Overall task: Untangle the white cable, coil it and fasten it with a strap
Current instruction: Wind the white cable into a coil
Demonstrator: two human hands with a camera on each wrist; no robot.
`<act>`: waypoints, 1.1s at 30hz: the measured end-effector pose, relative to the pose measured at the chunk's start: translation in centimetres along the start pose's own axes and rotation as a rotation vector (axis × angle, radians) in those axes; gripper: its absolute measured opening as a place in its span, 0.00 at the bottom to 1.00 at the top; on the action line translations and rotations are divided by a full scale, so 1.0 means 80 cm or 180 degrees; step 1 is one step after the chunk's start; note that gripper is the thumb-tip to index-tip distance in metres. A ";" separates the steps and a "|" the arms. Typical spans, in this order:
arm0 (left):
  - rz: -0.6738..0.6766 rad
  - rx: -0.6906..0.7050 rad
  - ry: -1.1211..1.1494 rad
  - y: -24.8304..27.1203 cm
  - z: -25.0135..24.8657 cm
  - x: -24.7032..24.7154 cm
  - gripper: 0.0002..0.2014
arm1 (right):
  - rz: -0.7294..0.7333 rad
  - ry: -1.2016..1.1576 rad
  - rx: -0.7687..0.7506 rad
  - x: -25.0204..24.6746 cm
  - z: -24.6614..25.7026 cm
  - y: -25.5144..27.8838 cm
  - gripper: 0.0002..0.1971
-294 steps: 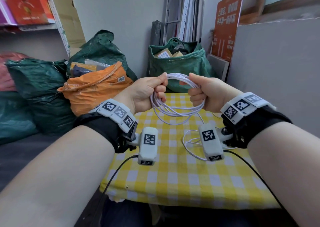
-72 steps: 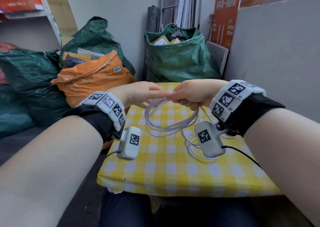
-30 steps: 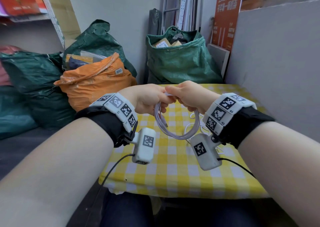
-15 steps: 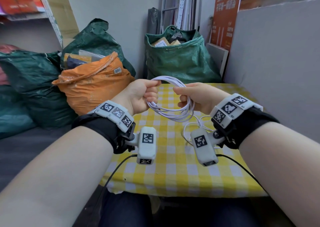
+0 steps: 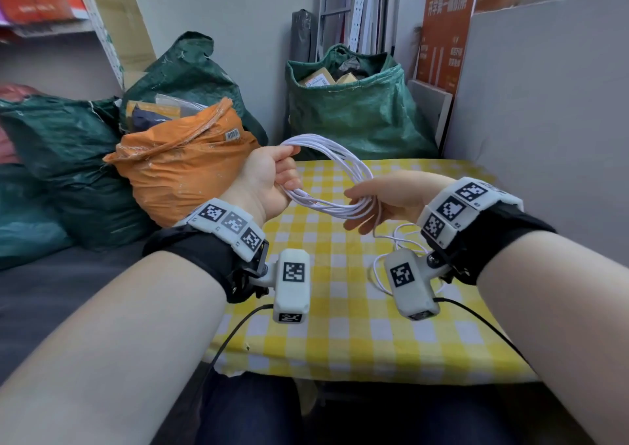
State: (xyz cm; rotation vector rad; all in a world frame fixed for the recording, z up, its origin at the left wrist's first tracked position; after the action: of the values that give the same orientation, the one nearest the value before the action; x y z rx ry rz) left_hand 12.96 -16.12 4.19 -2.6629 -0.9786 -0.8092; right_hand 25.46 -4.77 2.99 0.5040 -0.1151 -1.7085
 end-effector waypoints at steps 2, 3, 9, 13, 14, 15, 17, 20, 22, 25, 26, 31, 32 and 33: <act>0.0020 0.0039 0.0034 0.000 -0.001 0.001 0.13 | 0.0024 -0.0286 -0.0086 0.001 -0.003 -0.003 0.14; 0.0038 0.0058 0.0040 0.000 -0.002 0.001 0.13 | -0.0003 -0.0473 -0.0131 0.001 -0.004 -0.005 0.16; 0.0321 0.0142 -0.0002 -0.003 0.001 0.004 0.13 | 0.0058 -0.2149 -0.0611 0.001 0.005 -0.006 0.19; 0.0528 0.0049 0.0058 0.000 0.011 0.007 0.13 | -0.0113 -0.2918 -0.1113 0.000 0.016 -0.006 0.17; 0.0597 0.0014 0.0025 0.002 0.014 0.009 0.12 | -0.0224 -0.2997 -0.1206 0.000 0.017 -0.007 0.17; 0.0693 -0.0029 -0.0039 0.005 0.017 0.011 0.12 | -0.0350 -0.3028 -0.1263 0.000 0.017 -0.006 0.17; 0.0934 -0.0156 -0.0197 0.011 0.025 0.018 0.12 | -0.0626 -0.2907 -0.1272 -0.003 0.015 -0.004 0.16; 0.1156 -0.0453 -0.0287 0.020 0.035 0.022 0.13 | -0.0878 -0.2486 -0.1213 -0.011 0.013 -0.001 0.18; 0.1202 -0.0635 -0.0334 0.023 0.040 0.018 0.13 | -0.0943 -0.2239 -0.1194 -0.014 0.012 0.000 0.18; 0.1286 -0.0803 -0.0733 0.022 0.041 0.008 0.12 | -0.1042 -0.1868 -0.1151 -0.018 0.013 0.002 0.19; 0.1348 -0.0887 -0.0985 0.022 0.040 0.006 0.11 | -0.1054 -0.1772 -0.1150 -0.018 0.014 0.003 0.19; 0.1365 -0.1052 -0.2099 0.021 0.024 0.000 0.13 | -0.1111 -0.1021 -0.1200 -0.013 0.022 0.006 0.19; 0.1353 -0.0996 -0.2226 0.020 0.018 0.003 0.15 | -0.1123 -0.0785 -0.1204 -0.010 0.024 0.005 0.18; 0.1369 -0.0914 -0.2365 0.019 0.013 0.007 0.16 | -0.1123 -0.0528 -0.1204 -0.006 0.026 0.004 0.17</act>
State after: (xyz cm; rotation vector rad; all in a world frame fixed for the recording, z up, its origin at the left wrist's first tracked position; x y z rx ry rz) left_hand 14.77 -16.61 3.69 -3.3191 -0.3585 0.1712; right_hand 25.01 -4.79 5.12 0.1020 0.1871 -2.0566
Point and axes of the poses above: each hand's wrist, its own y-axis away from the middle knuckle, its own x-axis out of the palm, z = x × y, the point moved 5 cm from there along -y, towards the middle knuckle, and after that the axes turned 10 degrees about z, right-handed, at the moved point
